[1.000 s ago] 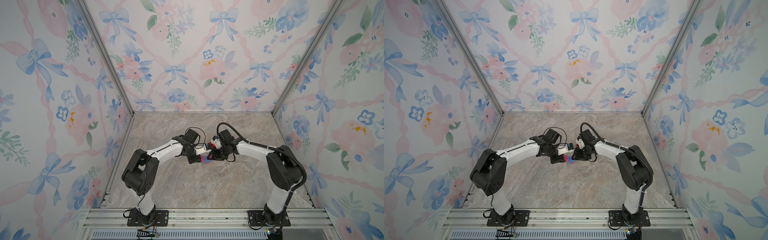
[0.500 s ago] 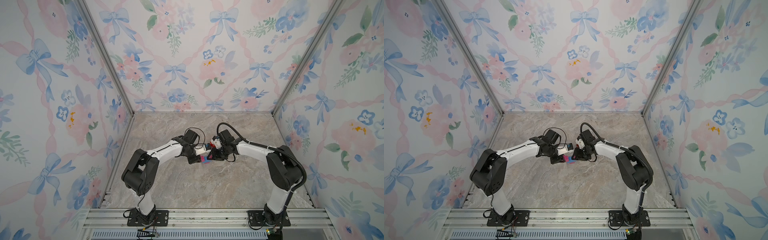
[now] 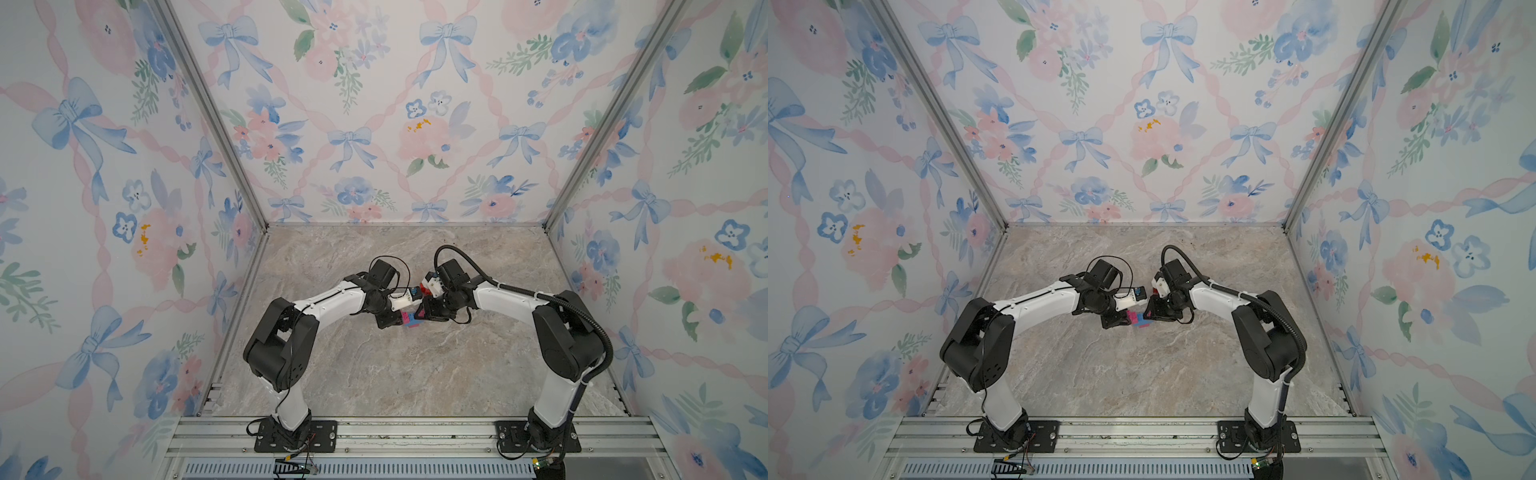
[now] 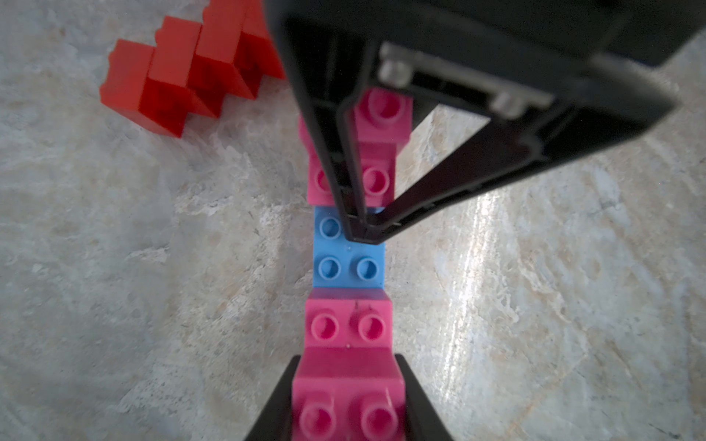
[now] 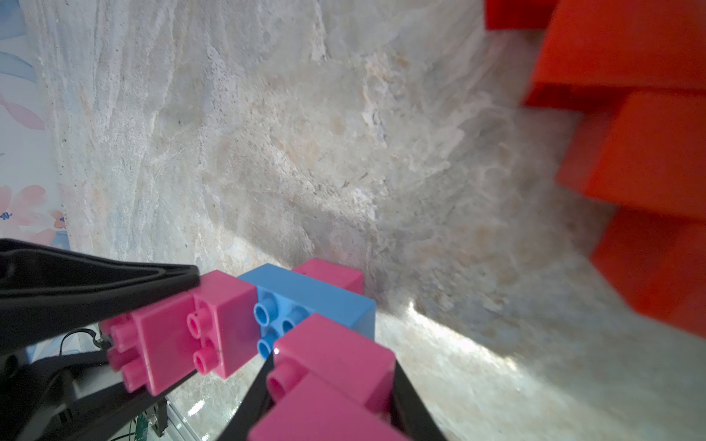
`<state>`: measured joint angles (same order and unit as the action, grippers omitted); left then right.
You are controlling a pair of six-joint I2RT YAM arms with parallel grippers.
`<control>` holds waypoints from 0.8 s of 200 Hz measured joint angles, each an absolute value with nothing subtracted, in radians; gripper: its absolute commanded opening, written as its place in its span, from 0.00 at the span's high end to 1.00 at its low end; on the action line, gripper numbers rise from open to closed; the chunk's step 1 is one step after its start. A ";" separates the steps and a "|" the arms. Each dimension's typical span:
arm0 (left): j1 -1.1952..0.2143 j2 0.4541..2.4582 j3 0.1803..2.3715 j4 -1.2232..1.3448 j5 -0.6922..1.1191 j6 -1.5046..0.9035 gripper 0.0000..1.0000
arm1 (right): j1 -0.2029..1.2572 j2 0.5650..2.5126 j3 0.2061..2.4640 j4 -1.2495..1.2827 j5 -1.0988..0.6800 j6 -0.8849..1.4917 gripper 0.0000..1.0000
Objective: Assemble the letter v with lego
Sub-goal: Assemble the lego brick with the lego brick.
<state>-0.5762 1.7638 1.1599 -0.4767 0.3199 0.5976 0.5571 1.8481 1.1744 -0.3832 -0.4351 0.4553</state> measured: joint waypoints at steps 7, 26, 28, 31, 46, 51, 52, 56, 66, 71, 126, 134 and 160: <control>-0.577 1.764 1.160 -0.477 0.319 0.597 1.00 | 0.557 1.848 1.174 -0.382 -0.435 0.455 0.64; -0.577 1.764 1.160 -0.477 0.319 0.597 1.00 | 0.557 1.848 1.173 -0.381 -0.435 0.455 0.64; -0.577 1.764 1.160 -0.477 0.319 0.597 1.00 | 0.557 1.848 1.173 -0.381 -0.435 0.455 0.64; -0.577 1.764 1.160 -0.477 0.318 0.596 1.00 | 0.557 1.848 1.172 -0.380 -0.435 0.455 0.64; -0.579 1.764 1.160 -0.477 0.317 0.595 1.00 | 0.556 1.848 1.171 -0.377 -0.438 0.455 0.63; -0.579 1.764 1.161 -0.477 0.315 0.594 0.97 | 0.556 1.848 1.171 -0.377 -0.438 0.455 0.63; -0.579 1.764 1.161 -0.477 0.315 0.594 0.97 | 0.556 1.848 1.171 -0.377 -0.438 0.455 0.63; -0.580 1.764 1.161 -0.477 0.314 0.594 0.88 | 0.556 1.848 1.171 -0.377 -0.438 0.455 0.63; -0.581 1.764 1.161 -0.477 0.312 0.594 0.55 | 0.556 1.848 1.171 -0.377 -0.438 0.455 0.61; -0.582 1.763 1.162 -0.477 0.311 0.594 0.38 | 0.556 1.848 1.171 -0.377 -0.439 0.455 0.61; -0.596 1.760 1.169 -0.514 0.277 0.598 0.02 | 0.556 1.848 1.169 -0.386 -0.434 0.454 0.47; -0.596 1.750 1.174 -0.519 0.276 0.599 0.02 | 0.556 1.848 1.169 -0.392 -0.431 0.457 0.41; -0.596 1.699 1.205 -0.526 0.277 0.598 0.02 | 0.556 1.843 1.169 -0.417 -0.419 0.447 0.29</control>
